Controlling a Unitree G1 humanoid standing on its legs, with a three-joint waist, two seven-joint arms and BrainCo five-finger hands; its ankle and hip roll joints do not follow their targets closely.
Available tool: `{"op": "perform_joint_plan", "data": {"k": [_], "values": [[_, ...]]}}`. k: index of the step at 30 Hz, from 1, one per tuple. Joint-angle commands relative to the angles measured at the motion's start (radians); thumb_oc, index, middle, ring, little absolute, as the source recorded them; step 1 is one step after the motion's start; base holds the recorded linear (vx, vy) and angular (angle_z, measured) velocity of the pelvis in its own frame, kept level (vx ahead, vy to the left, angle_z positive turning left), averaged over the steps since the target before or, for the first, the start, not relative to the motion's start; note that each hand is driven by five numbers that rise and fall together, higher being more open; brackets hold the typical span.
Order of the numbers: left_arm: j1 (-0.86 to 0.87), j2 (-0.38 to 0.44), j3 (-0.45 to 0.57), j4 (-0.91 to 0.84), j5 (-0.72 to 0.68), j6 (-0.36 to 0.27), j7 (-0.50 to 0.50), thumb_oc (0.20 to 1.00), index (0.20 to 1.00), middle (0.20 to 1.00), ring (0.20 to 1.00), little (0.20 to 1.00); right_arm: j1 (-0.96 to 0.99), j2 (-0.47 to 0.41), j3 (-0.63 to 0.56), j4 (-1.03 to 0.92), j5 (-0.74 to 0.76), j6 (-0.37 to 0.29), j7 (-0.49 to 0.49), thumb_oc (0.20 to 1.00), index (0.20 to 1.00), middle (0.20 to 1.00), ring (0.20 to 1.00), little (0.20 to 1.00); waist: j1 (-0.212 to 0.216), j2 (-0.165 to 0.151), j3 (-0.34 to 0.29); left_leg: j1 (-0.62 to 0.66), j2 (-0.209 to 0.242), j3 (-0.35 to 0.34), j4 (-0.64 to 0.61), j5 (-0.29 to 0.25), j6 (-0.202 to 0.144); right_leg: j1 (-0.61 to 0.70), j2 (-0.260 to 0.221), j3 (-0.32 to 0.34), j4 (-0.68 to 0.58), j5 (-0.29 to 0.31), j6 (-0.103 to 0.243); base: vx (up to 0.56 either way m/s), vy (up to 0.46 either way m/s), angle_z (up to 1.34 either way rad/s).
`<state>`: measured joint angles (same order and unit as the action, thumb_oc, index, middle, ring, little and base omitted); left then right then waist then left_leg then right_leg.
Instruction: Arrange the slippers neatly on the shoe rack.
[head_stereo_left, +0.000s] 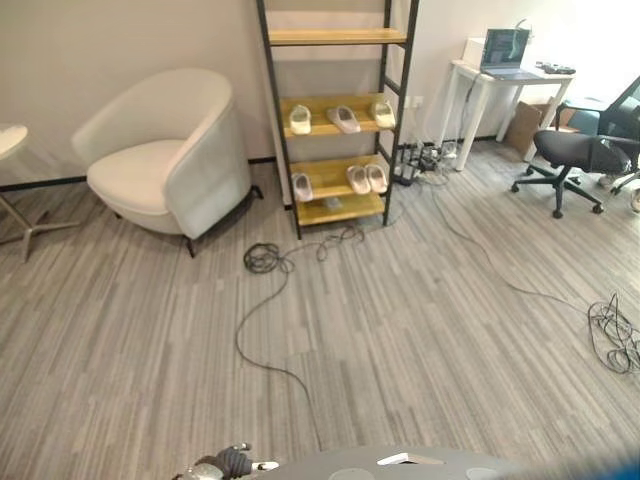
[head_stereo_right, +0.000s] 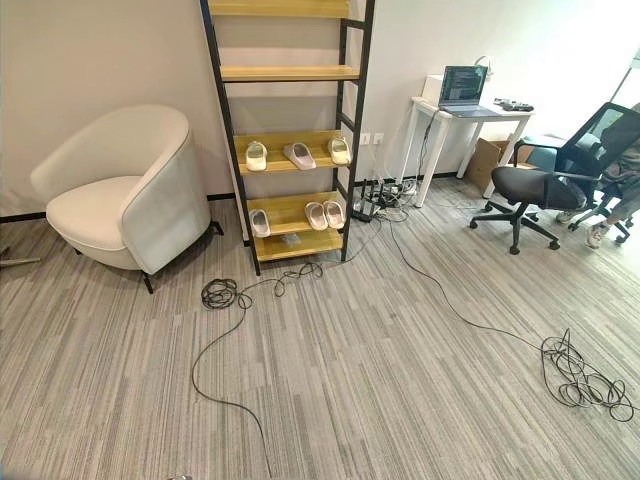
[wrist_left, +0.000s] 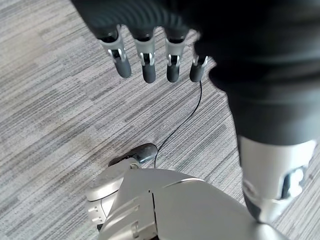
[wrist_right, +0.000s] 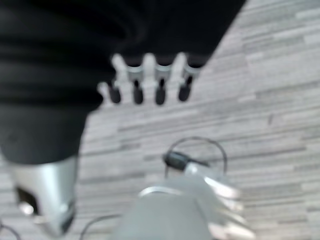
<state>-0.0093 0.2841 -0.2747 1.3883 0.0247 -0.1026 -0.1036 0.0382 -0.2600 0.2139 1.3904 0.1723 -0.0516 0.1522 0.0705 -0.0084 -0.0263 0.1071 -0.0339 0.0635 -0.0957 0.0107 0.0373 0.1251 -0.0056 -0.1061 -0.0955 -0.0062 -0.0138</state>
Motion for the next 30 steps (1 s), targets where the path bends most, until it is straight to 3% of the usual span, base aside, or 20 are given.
{"op": "perform_joint_plan", "data": {"k": [1, 25, 28, 29, 30], "values": [[-0.064, -0.054, -0.042, 0.042, 0.035, -0.025, 0.005, 1.0, 1.0, 1.0, 1.0, 1.0, -0.04, -0.02, 0.013, 0.028, 0.001, -0.02, -0.004, 1.0, 1.0, 1.0, 1.0, 1.0, 0.009, 0.019, 0.013, 0.013, 0.003, -0.038, 0.008, -0.048, -0.028, -0.012, -0.028, -0.029, 0.038, -0.027, 0.066, 0.0, 0.0, 0.0], [-0.07, -0.068, -0.065, 0.031, 0.02, -0.028, -0.001, 1.0, 1.0, 1.0, 1.0, 1.0, -0.046, -0.044, -0.01, 0.023, 0.043, -0.025, 0.002, 1.0, 1.0, 1.0, 1.0, 1.0, -0.01, 0.034, 0.046, 0.003, 0.04, -0.033, 0.019, -0.03, -0.052, -0.027, 0.001, -0.024, 0.055, -0.049, 0.041, -0.01, -0.045, 0.01], [-0.07, -0.069, -0.065, 0.03, 0.01, -0.029, -0.002, 1.0, 1.0, 1.0, 1.0, 1.0, -0.047, -0.039, 0.004, 0.027, 0.027, -0.024, 0.004, 1.0, 1.0, 1.0, 1.0, 1.0, -0.012, 0.031, 0.058, -0.017, 0.062, -0.025, 0.067, -0.044, -0.064, -0.037, 0.012, -0.009, 0.074, -0.059, 0.029, -0.01, -0.126, 0.01], [-0.075, -0.068, -0.064, 0.029, 0.002, -0.025, -0.002, 1.0, 1.0, 1.0, 1.0, 1.0, -0.05, -0.038, 0.013, 0.029, 0.016, -0.022, 0.005, 1.0, 1.0, 1.0, 1.0, 1.0, -0.008, 0.02, 0.08, -0.062, 0.076, -0.018, 0.165, -0.065, -0.076, -0.044, 0.02, 0.01, 0.096, -0.07, 0.017, -0.03, -0.094, 0.02], [-0.075, -0.067, -0.064, 0.029, 0.002, -0.025, -0.002, 1.0, 1.0, 1.0, 1.0, 1.0, -0.051, -0.038, 0.013, 0.029, 0.016, -0.022, 0.005, 1.0, 1.0, 1.0, 1.0, 1.0, -0.008, 0.02, 0.079, -0.066, 0.077, -0.018, 0.171, -0.068, -0.076, -0.046, 0.02, 0.01, 0.097, -0.07, 0.017, -0.07, -0.223, 0.02]]}}
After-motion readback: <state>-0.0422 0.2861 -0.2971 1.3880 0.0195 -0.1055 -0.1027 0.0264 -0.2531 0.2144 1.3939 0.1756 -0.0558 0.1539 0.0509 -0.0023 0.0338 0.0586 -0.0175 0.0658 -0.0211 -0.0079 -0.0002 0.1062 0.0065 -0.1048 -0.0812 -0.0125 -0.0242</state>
